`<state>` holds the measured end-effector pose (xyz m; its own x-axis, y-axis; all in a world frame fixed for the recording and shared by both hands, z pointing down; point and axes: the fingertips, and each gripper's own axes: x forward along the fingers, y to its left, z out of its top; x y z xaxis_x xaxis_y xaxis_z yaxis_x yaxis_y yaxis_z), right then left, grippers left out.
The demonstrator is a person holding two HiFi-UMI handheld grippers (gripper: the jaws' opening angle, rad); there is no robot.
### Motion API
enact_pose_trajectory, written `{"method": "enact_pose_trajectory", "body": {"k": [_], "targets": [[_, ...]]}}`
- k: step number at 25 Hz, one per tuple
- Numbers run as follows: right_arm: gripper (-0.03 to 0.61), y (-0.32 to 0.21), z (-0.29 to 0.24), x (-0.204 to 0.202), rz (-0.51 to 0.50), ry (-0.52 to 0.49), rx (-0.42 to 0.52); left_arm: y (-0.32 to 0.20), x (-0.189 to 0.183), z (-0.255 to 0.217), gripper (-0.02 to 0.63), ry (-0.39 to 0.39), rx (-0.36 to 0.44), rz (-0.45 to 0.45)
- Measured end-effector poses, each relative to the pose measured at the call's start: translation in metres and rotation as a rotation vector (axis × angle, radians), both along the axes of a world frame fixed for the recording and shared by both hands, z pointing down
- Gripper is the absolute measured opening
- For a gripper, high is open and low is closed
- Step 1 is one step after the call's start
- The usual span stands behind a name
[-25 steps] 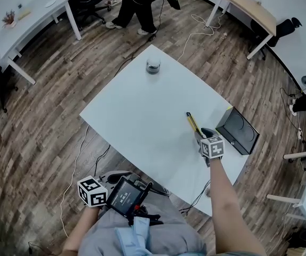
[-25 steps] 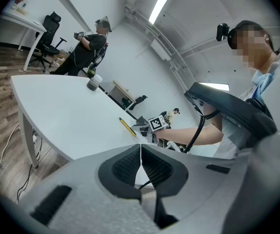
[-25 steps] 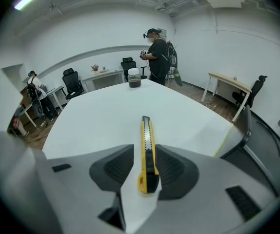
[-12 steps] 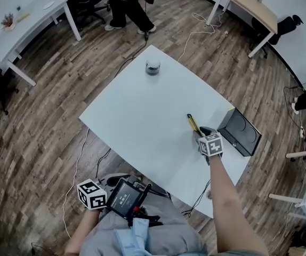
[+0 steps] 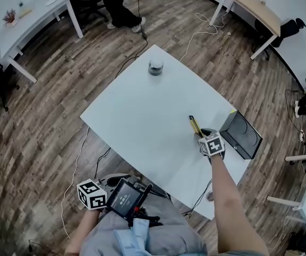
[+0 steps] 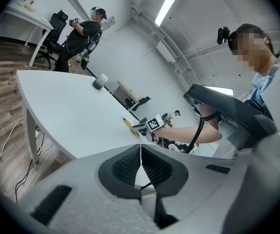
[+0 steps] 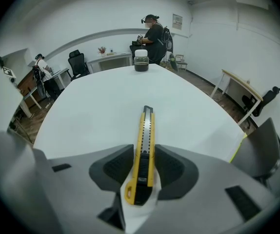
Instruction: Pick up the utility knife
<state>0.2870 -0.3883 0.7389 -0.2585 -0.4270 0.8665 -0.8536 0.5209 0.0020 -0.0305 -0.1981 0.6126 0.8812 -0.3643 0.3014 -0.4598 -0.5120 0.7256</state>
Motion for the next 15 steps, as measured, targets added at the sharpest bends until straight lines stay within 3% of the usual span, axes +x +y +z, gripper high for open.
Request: {"method": "enact_pose_trajectory", "body": {"k": [6,15], "targets": [[0.118,0.0007,0.0028,0.0067,0.059,-0.047,-0.062,0.0003,0.0014,0.0005,0.018,0.011,-0.003,0.003],[0.118,-0.0002,0.0019,0.0078,0.079,-0.046,-0.056,0.0006,0.0077,-0.0006,0.018,0.022,-0.007,0.025]]}}
